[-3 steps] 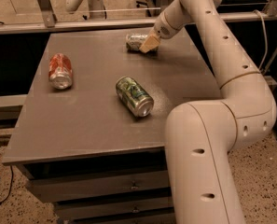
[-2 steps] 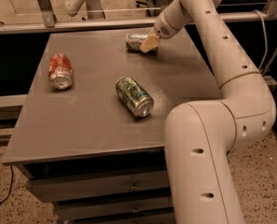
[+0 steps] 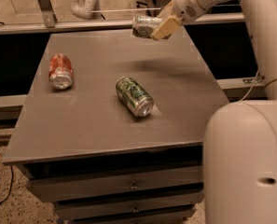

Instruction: Pick 7up can

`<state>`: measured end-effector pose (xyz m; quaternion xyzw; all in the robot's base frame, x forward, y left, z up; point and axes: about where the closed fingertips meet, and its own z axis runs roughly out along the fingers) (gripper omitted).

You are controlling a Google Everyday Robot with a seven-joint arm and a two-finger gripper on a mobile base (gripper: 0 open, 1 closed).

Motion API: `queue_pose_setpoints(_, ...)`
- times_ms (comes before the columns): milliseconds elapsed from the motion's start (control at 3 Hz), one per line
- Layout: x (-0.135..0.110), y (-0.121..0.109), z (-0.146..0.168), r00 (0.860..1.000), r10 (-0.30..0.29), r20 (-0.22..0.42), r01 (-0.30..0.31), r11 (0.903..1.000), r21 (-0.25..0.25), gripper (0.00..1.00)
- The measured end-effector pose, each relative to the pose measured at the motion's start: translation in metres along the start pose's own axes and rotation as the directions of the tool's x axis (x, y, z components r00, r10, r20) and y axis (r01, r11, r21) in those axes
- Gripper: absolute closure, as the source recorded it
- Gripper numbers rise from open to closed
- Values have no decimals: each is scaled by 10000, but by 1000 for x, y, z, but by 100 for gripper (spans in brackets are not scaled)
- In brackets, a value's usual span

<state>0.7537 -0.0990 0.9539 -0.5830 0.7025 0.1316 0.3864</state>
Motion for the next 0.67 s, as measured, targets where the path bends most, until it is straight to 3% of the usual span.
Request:
queue_pose_setpoints(333, -18, 55, -68, 9929, -391, 1125, 451, 9976, -518, 100)
queue_pose_setpoints(667, -14, 51, -57, 9947, -308, 976, 362, 9979, -533, 100)
